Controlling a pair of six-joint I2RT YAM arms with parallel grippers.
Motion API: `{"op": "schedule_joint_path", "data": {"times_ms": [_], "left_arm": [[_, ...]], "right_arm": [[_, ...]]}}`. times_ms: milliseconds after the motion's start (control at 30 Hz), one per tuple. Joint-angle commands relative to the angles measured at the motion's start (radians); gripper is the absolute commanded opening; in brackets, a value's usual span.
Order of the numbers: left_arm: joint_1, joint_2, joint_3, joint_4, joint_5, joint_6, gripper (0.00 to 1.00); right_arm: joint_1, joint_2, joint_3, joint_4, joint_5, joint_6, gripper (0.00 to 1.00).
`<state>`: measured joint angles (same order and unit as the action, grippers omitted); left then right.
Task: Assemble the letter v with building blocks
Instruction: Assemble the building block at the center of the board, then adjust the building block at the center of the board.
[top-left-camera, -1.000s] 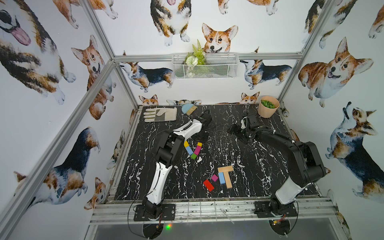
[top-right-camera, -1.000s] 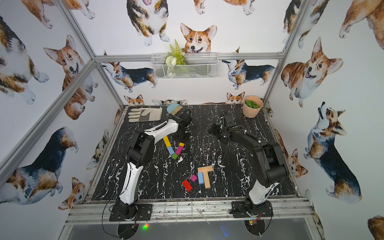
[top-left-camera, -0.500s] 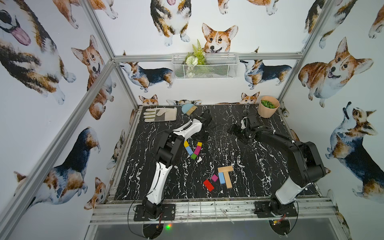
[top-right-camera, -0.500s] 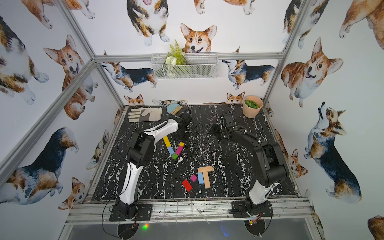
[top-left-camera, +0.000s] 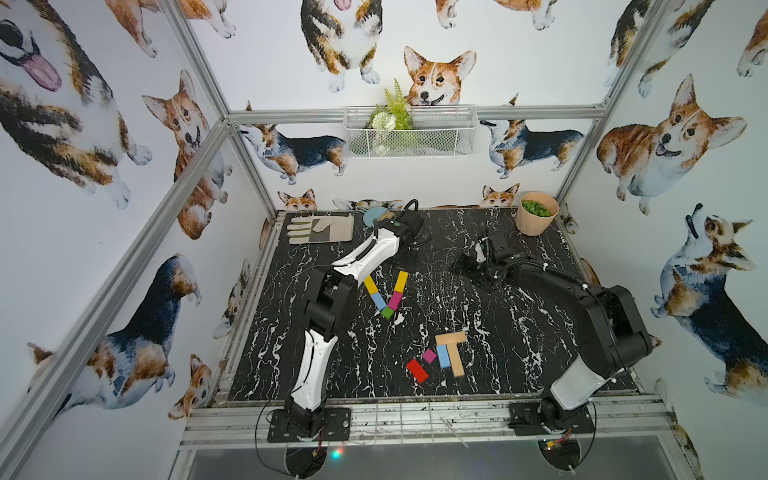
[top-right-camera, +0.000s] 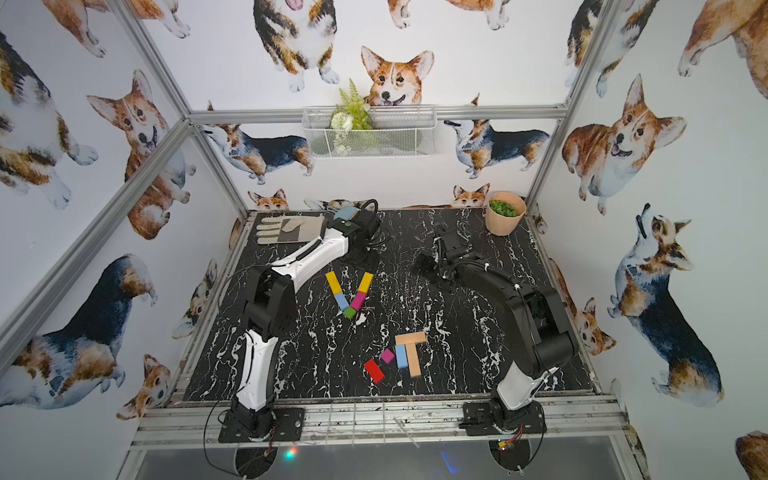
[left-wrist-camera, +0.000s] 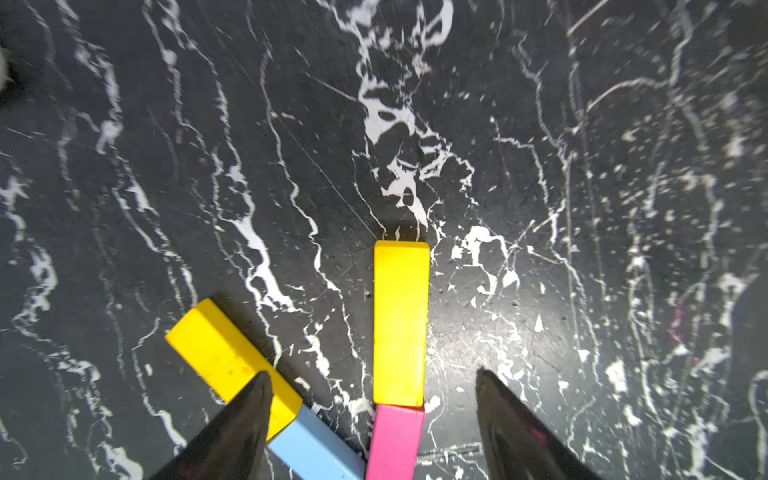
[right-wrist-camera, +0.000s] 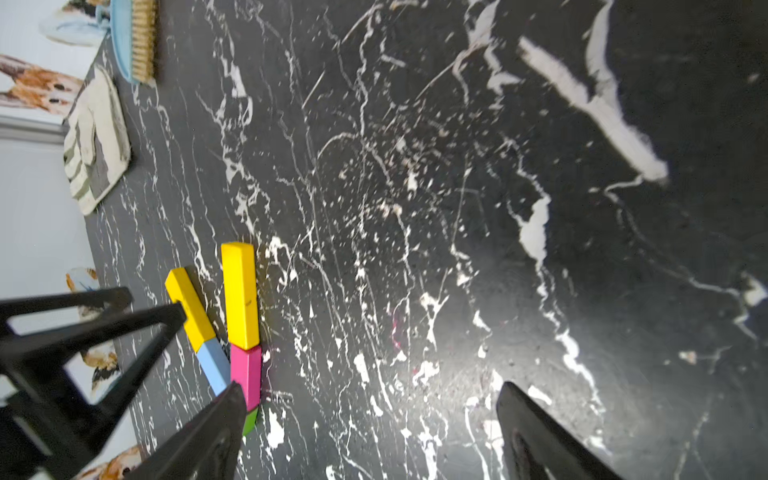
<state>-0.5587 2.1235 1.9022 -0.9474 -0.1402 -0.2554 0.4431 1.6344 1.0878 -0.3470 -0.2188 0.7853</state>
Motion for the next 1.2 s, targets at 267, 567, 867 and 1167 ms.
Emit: {"op": "schedule_joint_path", "data": {"times_ms": [267,567,867,1167], "left_arm": [[0.208,-0.455,-0.318,0.240,0.077,-0.020,1.00],[0.341,-0.649,-0.473,0.326,0.146,-0.053,1.00],[0.422,-0.718,-0.572,0.378,0.219,-0.085,1.00],[0.442,-0.728,-0.585,0.393,0.241,-0.082,1.00]], "right_arm": [[0.167,-0.250,-0.216,-0.212,0.007,0.107,0.95],[0.273,-0.340,-0.333,-0.265,-0.065,0.235,0.95],[0.301,-0.268,-0.353,-0.184,-0.095,0.281,0.95],[0.297,-0.169,-0.274,-0.137,-0.054,0.280,0.95]]}}
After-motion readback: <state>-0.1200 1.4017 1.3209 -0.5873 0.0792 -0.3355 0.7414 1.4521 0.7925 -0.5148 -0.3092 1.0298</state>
